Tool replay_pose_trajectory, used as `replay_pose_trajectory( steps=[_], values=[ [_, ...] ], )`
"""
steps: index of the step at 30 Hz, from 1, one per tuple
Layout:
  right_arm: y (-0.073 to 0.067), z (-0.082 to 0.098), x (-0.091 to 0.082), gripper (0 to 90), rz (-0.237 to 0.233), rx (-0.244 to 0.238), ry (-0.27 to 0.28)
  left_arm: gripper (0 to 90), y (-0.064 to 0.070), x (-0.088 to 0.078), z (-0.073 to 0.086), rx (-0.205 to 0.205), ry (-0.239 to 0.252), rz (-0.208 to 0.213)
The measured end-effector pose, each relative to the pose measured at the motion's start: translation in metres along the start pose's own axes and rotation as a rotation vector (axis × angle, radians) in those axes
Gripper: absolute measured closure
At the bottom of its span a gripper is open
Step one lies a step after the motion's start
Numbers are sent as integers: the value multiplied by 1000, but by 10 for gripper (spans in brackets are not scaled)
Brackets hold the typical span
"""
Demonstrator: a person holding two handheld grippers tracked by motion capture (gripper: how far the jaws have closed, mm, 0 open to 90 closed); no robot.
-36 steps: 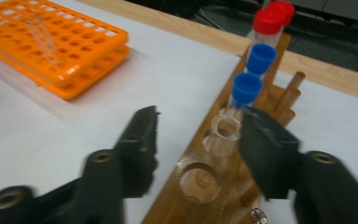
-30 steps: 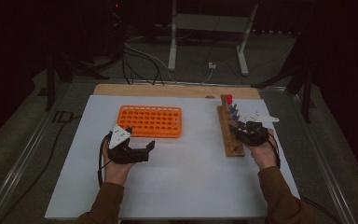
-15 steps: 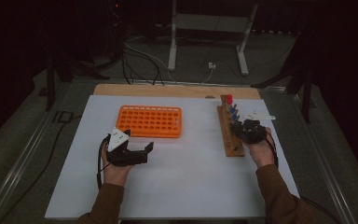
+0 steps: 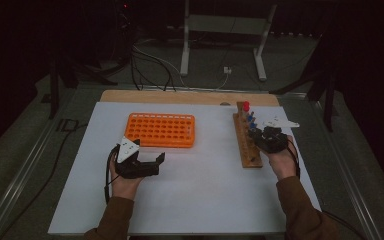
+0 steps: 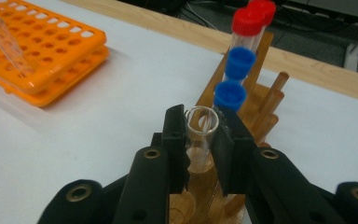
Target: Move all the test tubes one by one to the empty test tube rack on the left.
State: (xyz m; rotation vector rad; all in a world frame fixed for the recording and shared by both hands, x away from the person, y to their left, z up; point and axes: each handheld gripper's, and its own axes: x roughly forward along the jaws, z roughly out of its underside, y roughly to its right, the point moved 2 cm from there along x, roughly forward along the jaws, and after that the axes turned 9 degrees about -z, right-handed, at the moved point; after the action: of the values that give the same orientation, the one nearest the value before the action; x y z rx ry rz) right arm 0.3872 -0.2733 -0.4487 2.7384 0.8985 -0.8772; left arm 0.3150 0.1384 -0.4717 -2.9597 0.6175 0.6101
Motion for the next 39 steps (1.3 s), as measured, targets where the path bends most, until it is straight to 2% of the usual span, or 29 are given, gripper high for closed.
replay_pose_trajectory(
  steps=[17,22,29,39],
  values=[
    [-6,-28,-33,763,-21,-48,73,10,11,7,-4,37,-14,4],
    [-11,-34,-40,763,-65,-35,108,12,22,13,-9,69,-21,23],
    [-33,-33,-31,762,-129,-67,94,14,37,20,-15,95,-17,46],
    [-64,-33,-13,762,-206,-103,67,29,56,35,-22,97,-20,95]
  ],
)
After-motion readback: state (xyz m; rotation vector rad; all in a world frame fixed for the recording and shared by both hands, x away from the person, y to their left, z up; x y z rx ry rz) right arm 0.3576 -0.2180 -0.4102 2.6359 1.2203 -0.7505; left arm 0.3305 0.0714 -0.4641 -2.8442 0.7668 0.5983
